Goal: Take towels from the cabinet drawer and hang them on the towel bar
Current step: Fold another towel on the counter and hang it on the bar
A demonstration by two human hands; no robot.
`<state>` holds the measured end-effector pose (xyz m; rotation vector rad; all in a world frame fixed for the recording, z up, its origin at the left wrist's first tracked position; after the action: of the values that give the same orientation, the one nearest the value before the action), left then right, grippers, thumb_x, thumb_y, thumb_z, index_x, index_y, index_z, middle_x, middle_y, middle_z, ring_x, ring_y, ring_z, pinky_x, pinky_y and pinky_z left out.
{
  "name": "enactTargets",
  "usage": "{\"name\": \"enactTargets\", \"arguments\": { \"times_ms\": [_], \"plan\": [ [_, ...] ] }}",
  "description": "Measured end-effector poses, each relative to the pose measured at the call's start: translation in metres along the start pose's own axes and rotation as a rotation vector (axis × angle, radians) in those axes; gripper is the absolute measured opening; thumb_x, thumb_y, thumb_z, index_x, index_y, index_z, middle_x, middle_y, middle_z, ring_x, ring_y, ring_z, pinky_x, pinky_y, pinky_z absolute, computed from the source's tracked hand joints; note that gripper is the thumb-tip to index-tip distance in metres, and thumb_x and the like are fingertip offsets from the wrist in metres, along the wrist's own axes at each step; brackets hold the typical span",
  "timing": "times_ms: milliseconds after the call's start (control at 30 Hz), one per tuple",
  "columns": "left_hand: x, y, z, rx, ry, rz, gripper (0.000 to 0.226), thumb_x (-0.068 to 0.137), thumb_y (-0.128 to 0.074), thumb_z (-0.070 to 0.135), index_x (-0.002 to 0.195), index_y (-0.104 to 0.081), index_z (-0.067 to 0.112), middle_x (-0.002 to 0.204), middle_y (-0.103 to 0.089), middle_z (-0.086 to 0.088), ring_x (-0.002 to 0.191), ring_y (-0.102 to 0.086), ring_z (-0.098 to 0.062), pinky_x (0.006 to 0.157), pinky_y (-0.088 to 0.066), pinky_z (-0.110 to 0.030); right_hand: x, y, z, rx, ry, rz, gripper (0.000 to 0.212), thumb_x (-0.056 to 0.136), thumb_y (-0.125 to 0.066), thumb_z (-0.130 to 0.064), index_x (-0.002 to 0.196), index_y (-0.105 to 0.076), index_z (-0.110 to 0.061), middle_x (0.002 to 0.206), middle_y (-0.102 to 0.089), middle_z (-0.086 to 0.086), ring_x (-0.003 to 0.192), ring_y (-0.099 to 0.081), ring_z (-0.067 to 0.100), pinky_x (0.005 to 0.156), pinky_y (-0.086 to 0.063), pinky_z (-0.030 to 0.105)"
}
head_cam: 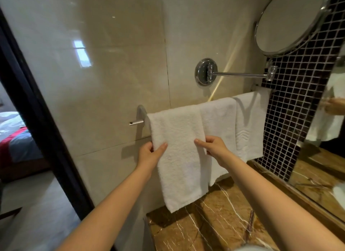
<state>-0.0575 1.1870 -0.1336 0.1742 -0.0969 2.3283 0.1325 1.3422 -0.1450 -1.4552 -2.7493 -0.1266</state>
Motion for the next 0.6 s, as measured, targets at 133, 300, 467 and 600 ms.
{"name": "enactTargets", "arguments": {
  "times_ms": [133, 300, 467, 600],
  "plan": [
    [-0.013, 0.001, -0.002, -0.006, -0.009, -0.017, 0.011, 0.085, -0.069, 0.016, 0.09, -0.064, 0.009, 0.087, -0.069, -0.005, 0.075, -0.065, -0.014, 0.056, -0.054, -0.016, -0.011, 0.001, 0.004, 0.011, -0.01, 0.014, 0.015, 0.082, -0.074, -0.025, 0.094, -0.072, -0.015, 0.092, -0.074, 0.0, 0.076, -0.068, 0.01, 0.052, -0.048, 0.015],
    [-0.028, 0.001, -0.009, -0.027, 0.014, -0.064, 0.015, 0.086, -0.068, 0.018, 0.093, -0.066, 0.006, 0.093, -0.07, -0.007, 0.082, -0.067, -0.018, 0.066, -0.056, -0.024, -0.021, 0.001, 0.011, -0.011, -0.021, 0.034, 0.023, 0.083, -0.074, -0.026, 0.096, -0.072, -0.008, 0.098, -0.072, 0.009, 0.086, -0.064, 0.02, 0.075, -0.048, 0.035],
    [-0.037, 0.001, -0.014, -0.045, 0.027, -0.084, 0.017, 0.087, -0.067, 0.018, 0.099, -0.066, 0.006, 0.098, -0.07, -0.007, 0.089, -0.067, -0.02, 0.068, -0.054, -0.025, -0.032, 0.002, 0.021, -0.003, -0.025, 0.055, 0.013, 0.084, -0.073, -0.025, 0.09, -0.072, -0.014, 0.09, -0.071, 0.002, 0.084, -0.064, 0.019, 0.071, -0.051, 0.032],
    [-0.042, 0.0, -0.021, 0.0, 0.045, -0.109, 0.014, 0.087, -0.067, 0.022, 0.09, -0.066, 0.009, 0.091, -0.07, -0.004, 0.078, -0.067, -0.012, 0.06, -0.052, -0.018, -0.038, 0.004, 0.032, 0.003, -0.043, 0.06, 0.016, 0.084, -0.072, -0.025, 0.093, -0.072, -0.011, 0.098, -0.071, 0.008, 0.09, -0.065, 0.024, 0.079, -0.053, 0.039]
  ]
}}
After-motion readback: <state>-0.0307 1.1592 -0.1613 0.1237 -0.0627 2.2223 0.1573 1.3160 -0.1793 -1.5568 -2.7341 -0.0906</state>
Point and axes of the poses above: each hand's wrist, its own x-axis towards the middle knuckle, its own y-axis out of the back of the hand, z = x × y, the point moved 10 cm from there along x, towards the middle knuckle
